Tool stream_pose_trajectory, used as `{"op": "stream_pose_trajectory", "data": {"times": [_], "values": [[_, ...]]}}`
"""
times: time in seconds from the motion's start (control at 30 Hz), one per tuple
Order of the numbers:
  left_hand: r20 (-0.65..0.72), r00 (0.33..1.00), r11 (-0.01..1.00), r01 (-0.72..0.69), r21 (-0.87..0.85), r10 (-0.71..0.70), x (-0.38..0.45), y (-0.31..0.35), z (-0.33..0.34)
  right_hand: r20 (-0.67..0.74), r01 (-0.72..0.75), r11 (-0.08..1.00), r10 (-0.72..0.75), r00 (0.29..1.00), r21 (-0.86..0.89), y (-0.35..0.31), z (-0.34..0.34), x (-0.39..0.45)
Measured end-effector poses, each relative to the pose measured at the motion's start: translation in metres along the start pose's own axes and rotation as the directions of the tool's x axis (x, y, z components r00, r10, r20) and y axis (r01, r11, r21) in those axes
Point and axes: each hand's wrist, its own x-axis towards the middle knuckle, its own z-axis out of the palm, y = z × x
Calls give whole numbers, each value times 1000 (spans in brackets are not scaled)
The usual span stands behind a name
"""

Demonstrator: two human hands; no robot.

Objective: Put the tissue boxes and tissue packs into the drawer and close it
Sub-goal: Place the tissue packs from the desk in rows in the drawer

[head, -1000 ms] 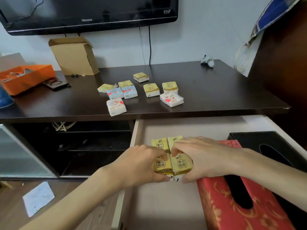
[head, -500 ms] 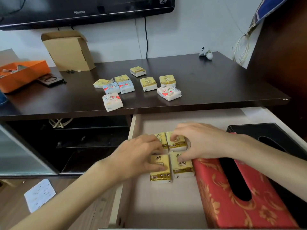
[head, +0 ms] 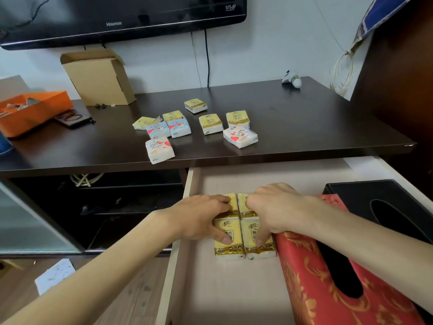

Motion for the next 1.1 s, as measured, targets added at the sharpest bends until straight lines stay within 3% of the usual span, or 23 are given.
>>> {"op": "stream_pose_trajectory", "data": {"times": [0.23,0.47,0.53,0.7,0.87,1.0,1.1], "values": [[-30,1000,1000,-4,-16,3,3,-2,3,-27,-16,998,18,999,63,0,5,-1],[-177,984,1000,-13,12,15,-2,5,-2,-37,3,976,5,999,218,14,4,0],[-257,966,998,-28,-51,14,-9,6,-14,-114,14,947,24,993,321,23,-3,-2],[-515,852,976,-23,-216,-94,-31,-13,-52,-432,161,758,171,886,632,43,-29,-2],[-642,685,921,117,-371,-345,-35,-69,-79,-549,341,623,173,817,704,42,-62,35],[-619,591,845,238,-479,-517,-22,-124,-97,-578,349,671,145,803,654,25,-91,90],[-579,598,825,305,-475,-554,-7,-157,-107,-538,261,768,126,833,584,13,-115,129]]}}
